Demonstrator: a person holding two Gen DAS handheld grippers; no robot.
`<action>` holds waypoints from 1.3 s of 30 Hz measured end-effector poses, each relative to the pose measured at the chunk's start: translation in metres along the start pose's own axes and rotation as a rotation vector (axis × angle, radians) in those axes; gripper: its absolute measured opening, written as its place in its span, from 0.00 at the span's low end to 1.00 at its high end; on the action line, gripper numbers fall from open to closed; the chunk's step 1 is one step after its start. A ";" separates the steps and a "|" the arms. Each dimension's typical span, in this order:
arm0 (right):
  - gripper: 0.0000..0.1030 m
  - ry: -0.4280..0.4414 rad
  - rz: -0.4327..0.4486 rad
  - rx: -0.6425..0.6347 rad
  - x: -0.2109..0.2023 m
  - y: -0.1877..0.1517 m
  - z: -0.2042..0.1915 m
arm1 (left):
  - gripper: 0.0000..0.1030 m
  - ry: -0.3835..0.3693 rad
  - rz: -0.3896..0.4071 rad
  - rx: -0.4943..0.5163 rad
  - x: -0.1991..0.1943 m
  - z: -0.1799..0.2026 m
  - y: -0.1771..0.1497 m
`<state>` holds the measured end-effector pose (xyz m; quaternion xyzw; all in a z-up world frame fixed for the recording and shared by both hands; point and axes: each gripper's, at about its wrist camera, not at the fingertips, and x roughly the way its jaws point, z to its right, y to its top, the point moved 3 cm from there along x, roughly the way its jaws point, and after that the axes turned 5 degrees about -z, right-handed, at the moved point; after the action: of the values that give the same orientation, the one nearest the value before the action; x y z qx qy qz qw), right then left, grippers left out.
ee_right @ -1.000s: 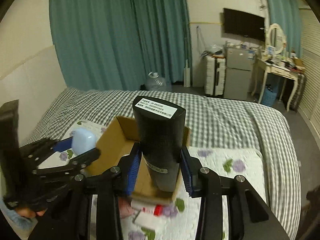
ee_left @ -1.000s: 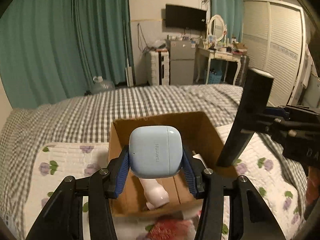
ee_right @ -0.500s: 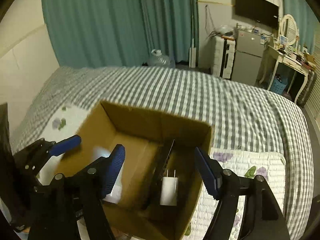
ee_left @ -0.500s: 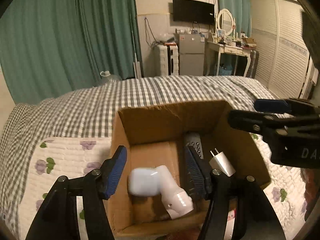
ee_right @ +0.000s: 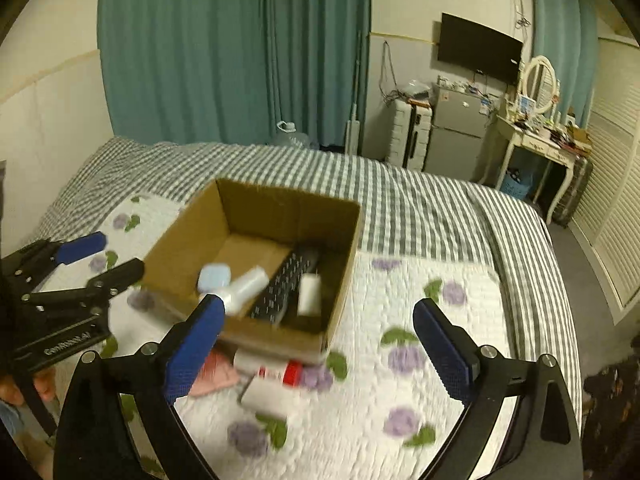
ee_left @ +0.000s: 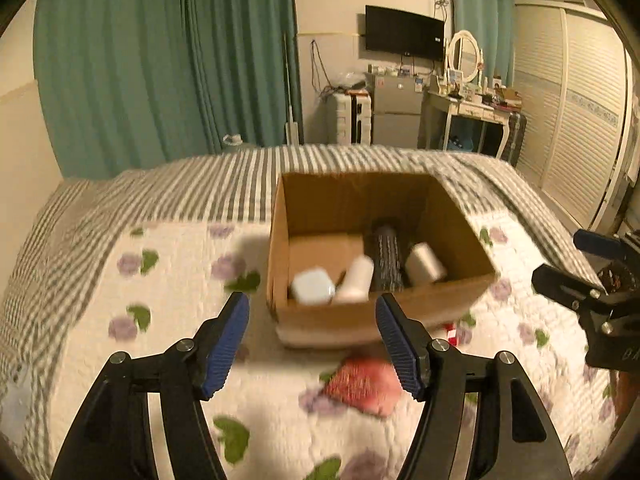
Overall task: Organize rigid objects
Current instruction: 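Drop the earbud case and black speaker into the box, opening both tools, then grasp the pink notebook with the left tool while the right grasps the white block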
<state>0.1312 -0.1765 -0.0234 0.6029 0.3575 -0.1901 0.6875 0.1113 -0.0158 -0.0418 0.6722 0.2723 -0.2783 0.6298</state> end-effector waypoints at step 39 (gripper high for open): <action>0.56 0.051 -0.217 0.083 0.107 -0.083 0.012 | 0.79 -0.253 -0.405 0.118 0.124 0.039 -0.071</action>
<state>0.1488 -0.1866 -0.1582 0.5933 0.4299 -0.2627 0.6278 0.1455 -0.0490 -0.1826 0.5993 0.3037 -0.4965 0.5497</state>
